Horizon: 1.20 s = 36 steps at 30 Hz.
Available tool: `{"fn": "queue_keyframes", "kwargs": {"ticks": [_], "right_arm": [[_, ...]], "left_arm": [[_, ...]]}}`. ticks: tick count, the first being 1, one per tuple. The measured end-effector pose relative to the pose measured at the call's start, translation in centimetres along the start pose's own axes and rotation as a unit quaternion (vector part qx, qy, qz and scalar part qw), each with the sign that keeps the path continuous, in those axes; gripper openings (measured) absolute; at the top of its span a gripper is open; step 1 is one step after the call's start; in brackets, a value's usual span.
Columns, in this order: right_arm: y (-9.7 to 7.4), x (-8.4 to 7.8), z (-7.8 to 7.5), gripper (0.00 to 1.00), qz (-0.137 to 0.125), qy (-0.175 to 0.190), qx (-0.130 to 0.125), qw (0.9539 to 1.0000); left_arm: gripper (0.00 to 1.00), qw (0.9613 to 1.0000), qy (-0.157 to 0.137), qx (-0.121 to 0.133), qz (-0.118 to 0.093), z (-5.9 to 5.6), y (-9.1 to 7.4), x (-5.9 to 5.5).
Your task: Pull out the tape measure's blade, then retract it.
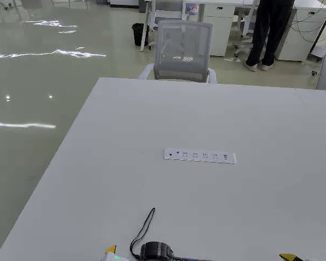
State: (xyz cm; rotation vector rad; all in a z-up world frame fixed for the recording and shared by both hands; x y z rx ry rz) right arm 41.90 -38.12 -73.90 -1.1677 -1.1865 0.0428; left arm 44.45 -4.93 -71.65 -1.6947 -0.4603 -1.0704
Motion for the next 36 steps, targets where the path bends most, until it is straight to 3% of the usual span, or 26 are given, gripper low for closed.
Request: {"fn": "queue_keyframes", "kwargs": {"ticks": [3, 8, 13, 16, 21, 25, 36], "right_arm": [[0.3, 0.1, 0.0, 0.60, 0.001, 0.000, 0.012, 0.9999], [0.9, -0.3, -0.4, 0.57, 0.014, -0.006, 0.018, 0.9997], [1.5, -0.5, -0.7, 0.56, 0.021, -0.017, 0.027, 0.9993], [1.9, -0.4, -0.4, 0.50, 0.025, -0.017, 0.042, 0.9987], [2.7, -0.9, 0.5, 0.46, 0.044, -0.035, 0.066, 0.9962], [3.4, -1.2, 0.9, 0.43, 0.056, -0.055, 0.083, 0.9934], [5.3, -1.1, 0.6, 0.34, 0.075, -0.083, 0.099, 0.9887]], "left_arm": [[0.99, 0.9997, -0.021, 0.016, -0.003, 0.1, 0.3, 0.0], [0.99, 0.9998, 0.012, 0.012, -0.004, -1.2, 0.8, 0.0], [0.99, 0.9998, 0.019, 0.011, -0.001, -1.6, 1.5, 0.0], [0.99, 0.9995, 0.027, 0.015, -0.003, -1.8, 1.9, 0.1], [0.99, 0.9997, 0.015, 0.020, -0.002, -1.9, 2.9, -0.1], [0.99, 0.9996, 0.021, 0.020, -0.004, -2.3, 3.3, -0.1], [0.95, 0.9996, 0.019, 0.023, -0.003, -2.3, 4.4, 0.0]]}}
Point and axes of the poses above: the centre of the closed fingertips' face, and the gripper's own axes: y roughly forward along the fingers, z roughly to its left, x roughly out of its top, the point moved 2 cm from there along -y, roughly backward along the fingers, and after that the axes turned 5 degrees about y, right-handed, at the moved point
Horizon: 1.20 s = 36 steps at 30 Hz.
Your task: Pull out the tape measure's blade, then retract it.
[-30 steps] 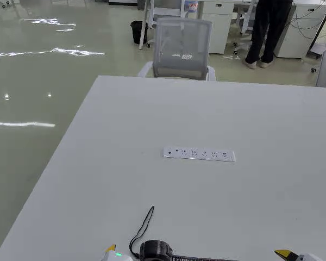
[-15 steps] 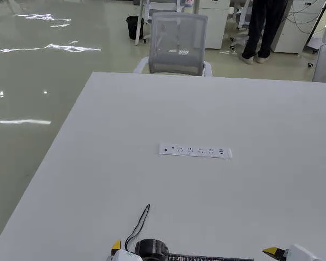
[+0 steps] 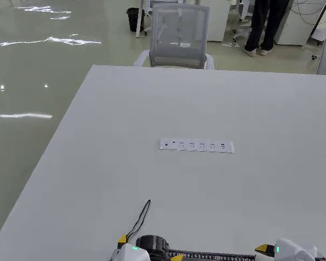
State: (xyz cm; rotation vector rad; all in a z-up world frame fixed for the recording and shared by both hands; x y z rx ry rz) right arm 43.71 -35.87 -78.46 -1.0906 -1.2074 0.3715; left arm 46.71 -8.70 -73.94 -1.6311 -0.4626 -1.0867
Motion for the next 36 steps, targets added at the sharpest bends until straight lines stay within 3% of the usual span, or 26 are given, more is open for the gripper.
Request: {"fn": "queue_keyframes", "kwargs": {"ticks": [5, 10, 15, 26, 34, 36], "right_arm": [[0.5, 0.0, -0.3, 0.29, 0.015, -0.006, 0.001, 0.9999], [0.6, 0.4, -0.3, 0.18, 0.015, -0.004, 0.001, 0.9999], [1.0, -0.3, -0.3, 0.18, 0.021, -0.010, 0.005, 0.9997], [1.0, -0.3, -0.3, 0.16, 0.028, -0.001, 0.023, 0.9993], [1.3, -0.4, -0.5, 0.16, 0.049, 0.015, 0.044, 0.9977], [1.1, -0.2, -0.3, 0.15, 0.059, -0.001, 0.046, 0.9972]], "left_arm": [[0.92, 0.9998, -0.015, 0.003, 0.010, 0.0, 0.6, -0.6], [0.86, 0.9970, -0.070, 0.017, 0.027, 0.9, 1.0, -1.4], [0.88, 0.9983, -0.050, 0.014, 0.025, 0.6, 1.1, -1.1], [0.88, 0.9986, -0.042, 0.011, 0.030, -0.1, 1.5, -1.4], [0.85, 0.9979, -0.054, 0.016, 0.032, -0.3, 1.9, -1.5], [0.84, 0.9976, -0.059, 0.019, 0.031, -0.2, 2.1, -1.5]]}}
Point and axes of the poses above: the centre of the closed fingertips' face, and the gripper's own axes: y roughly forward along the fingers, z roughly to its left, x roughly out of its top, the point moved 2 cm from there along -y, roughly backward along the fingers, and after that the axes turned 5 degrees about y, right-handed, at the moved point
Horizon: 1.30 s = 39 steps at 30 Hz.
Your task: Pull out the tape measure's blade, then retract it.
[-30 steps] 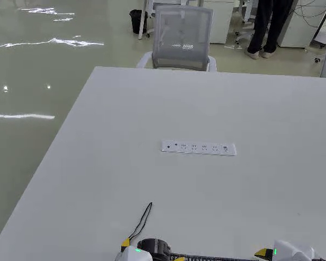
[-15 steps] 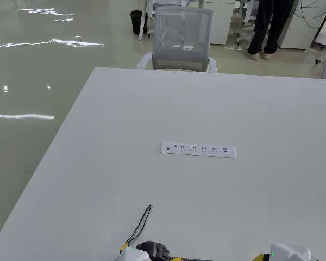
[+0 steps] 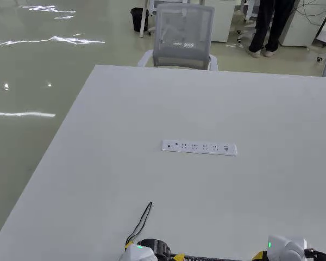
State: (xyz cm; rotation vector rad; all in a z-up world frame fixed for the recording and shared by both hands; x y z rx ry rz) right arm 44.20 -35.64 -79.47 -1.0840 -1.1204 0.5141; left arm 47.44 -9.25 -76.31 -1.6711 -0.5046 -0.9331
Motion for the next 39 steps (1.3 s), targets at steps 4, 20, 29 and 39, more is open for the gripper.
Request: {"fn": "queue_keyframes", "kwargs": {"ticks": [4, 20, 29, 39], "right_arm": [[0.1, 0.0, 0.0, 0.14, 0.016, 0.000, 0.003, 0.9999], [0.1, -0.3, -0.1, 0.14, 0.016, 0.006, 0.000, 0.9999], [0.1, -0.2, 0.0, 0.14, 0.017, 0.005, -0.003, 0.9998], [0.1, -0.3, 0.2, 0.14, 0.018, 0.003, -0.003, 0.9998]], "left_arm": [[0.84, 0.9997, -0.022, 0.007, 0.005, 0.2, 0.2, -0.2], [0.69, 0.9994, -0.017, 0.021, 0.023, 0.6, 1.1, -1.3], [0.66, 0.9988, 0.004, 0.036, 0.032, 0.7, 1.2, -1.3], [0.64, 0.9984, 0.012, 0.034, 0.044, 0.9, 1.1, -1.5]]}}
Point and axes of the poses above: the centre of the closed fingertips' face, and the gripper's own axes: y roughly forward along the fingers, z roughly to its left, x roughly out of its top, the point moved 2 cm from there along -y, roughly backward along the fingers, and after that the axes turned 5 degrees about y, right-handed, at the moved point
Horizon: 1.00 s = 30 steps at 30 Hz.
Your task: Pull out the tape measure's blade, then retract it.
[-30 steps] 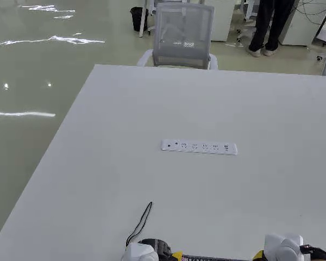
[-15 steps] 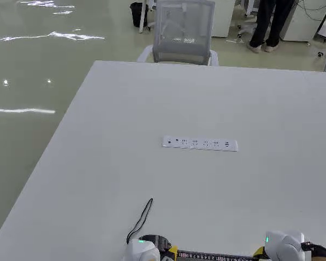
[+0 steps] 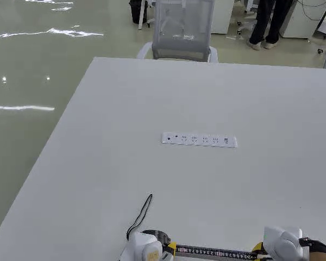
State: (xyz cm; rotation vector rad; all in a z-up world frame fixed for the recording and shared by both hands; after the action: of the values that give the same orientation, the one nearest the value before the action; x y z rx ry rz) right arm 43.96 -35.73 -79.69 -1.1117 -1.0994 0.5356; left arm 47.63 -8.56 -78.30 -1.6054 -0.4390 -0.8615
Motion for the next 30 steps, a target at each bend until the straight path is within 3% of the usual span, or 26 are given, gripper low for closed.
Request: {"fn": "queue_keyframes", "kwargs": {"ticks": [13, 30], "right_arm": [[0.01, 0.12, 0.12, 0.14, 0.005, -0.016, -0.001, 0.9999], [0.04, 0.27, 0.14, 0.14, 0.003, -0.008, -0.004, 1.0000]], "left_arm": [[0.63, 0.9999, 0.002, -0.012, -0.006, 0.03, -0.09, 0.00], [0.63, 0.9998, 0.002, -0.016, -0.009, 0.01, -0.13, 0.06]]}}
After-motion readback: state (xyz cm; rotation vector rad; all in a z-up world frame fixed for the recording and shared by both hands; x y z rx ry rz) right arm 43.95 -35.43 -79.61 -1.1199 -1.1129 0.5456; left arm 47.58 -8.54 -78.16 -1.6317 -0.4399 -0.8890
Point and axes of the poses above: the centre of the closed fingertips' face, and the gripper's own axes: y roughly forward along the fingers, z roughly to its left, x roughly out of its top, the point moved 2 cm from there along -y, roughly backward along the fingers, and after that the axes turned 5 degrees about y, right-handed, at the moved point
